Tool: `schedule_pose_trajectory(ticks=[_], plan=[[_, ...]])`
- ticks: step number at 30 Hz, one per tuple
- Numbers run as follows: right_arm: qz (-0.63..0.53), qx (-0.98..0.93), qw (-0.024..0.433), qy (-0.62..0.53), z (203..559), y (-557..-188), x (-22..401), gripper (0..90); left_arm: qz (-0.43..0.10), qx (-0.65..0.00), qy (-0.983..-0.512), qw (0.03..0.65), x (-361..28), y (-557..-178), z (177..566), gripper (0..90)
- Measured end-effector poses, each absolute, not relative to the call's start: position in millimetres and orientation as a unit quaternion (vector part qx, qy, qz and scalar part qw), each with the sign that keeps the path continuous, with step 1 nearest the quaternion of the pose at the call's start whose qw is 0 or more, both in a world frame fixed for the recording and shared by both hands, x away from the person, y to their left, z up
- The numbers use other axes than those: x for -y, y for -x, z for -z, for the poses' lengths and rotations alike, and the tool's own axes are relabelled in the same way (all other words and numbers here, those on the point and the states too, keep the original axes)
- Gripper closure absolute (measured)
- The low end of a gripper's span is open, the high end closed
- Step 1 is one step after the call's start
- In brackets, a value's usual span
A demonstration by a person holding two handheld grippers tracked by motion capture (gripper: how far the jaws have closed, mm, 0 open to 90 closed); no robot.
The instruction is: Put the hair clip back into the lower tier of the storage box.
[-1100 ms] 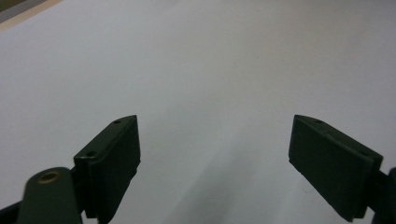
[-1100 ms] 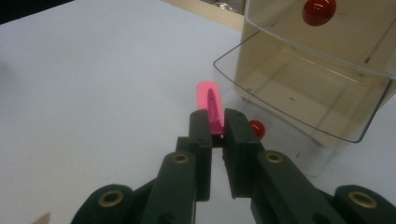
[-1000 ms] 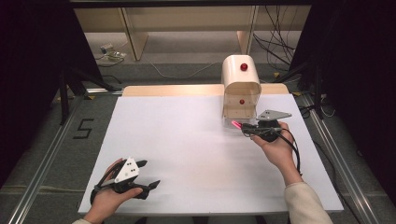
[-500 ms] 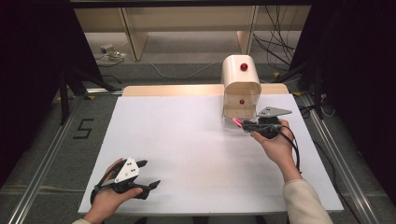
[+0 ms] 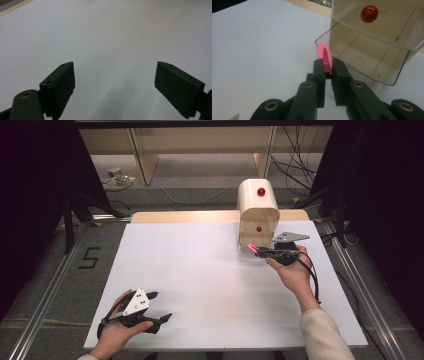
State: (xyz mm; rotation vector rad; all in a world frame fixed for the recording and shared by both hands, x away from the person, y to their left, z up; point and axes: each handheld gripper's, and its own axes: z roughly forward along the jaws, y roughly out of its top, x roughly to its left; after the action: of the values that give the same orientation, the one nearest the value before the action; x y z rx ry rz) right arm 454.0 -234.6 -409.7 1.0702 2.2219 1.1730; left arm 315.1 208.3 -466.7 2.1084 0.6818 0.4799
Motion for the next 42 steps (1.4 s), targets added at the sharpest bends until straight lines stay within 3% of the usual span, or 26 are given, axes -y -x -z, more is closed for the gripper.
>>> schedule_pose_trajectory(ticks=[42], plan=[[-0.397,-0.8,0.208,-0.398,403,-473,233,82.8,-0.194,-0.274,-0.841,0.425,-209,-315,467,16.6]])
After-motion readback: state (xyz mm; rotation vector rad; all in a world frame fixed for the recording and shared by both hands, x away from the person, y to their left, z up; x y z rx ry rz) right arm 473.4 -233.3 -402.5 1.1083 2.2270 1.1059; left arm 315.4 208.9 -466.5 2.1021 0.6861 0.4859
